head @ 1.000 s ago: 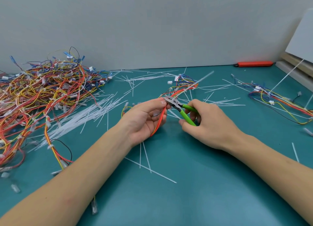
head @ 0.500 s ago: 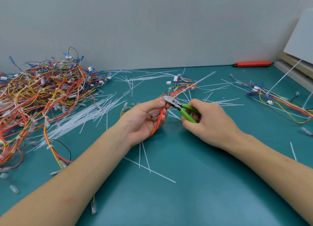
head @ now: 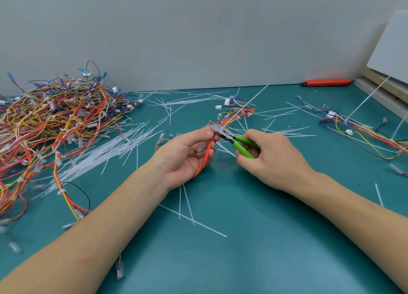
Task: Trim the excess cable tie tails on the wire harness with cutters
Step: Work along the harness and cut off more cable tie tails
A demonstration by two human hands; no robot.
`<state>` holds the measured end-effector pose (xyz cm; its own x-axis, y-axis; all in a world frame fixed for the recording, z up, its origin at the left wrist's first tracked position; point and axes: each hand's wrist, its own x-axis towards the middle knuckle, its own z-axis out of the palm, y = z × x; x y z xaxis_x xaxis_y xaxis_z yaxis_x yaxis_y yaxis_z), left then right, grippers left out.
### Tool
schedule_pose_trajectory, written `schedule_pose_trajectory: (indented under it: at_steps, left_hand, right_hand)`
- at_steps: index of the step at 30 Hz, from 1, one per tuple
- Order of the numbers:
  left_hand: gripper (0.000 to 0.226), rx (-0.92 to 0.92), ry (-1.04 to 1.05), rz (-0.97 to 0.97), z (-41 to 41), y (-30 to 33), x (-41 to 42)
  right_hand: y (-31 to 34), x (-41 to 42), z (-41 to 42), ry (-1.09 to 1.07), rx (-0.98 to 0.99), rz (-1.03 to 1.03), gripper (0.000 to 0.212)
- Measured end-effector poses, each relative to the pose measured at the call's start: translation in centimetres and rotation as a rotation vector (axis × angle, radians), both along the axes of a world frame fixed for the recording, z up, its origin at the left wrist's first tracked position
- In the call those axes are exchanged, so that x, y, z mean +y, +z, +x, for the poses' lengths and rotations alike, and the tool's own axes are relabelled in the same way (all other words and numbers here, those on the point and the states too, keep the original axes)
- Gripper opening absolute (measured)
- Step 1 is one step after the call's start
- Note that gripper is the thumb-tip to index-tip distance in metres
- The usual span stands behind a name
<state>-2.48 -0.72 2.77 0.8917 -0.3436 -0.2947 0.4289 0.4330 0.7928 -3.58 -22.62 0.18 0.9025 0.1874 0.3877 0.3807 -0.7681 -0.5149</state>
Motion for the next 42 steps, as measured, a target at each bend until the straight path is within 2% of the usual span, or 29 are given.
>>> schedule_pose_trajectory:
  at_steps: [10, 16, 25, 35, 42]
  left_hand:
    - [0.026, -0.001, 0.003, 0.016, -0.02, 0.08, -0.12]
    - [0.015, -0.008, -0.006, 0.011, 0.10, -0.07, -0.05]
    - [0.011, -0.010, -0.013, 0.003, -0.03, -0.01, -0.08]
    - [0.030, -0.014, -0.007, 0.009, 0.09, -0.15, -0.05]
    - [0.014, -0.009, -0.019, -0.010, 0.24, -0.28, 0.06]
  right_hand:
    - [-0.13, 0.08, 0.10, 0.025, 0.004, -0.009, 0.025]
    - [-0.13, 0.09, 0.09, 0.010, 0.032, -0.011, 0.020]
    - [0.03, 0.34, -0.31, -0.025, 0.038, -0.021, 0.020]
    - [0.02, 0.36, -0.03, 0.012, 0.001, -0.047, 0.024]
    - [0.13, 0.56, -0.26, -0.044, 0.022, -0.045, 0.023]
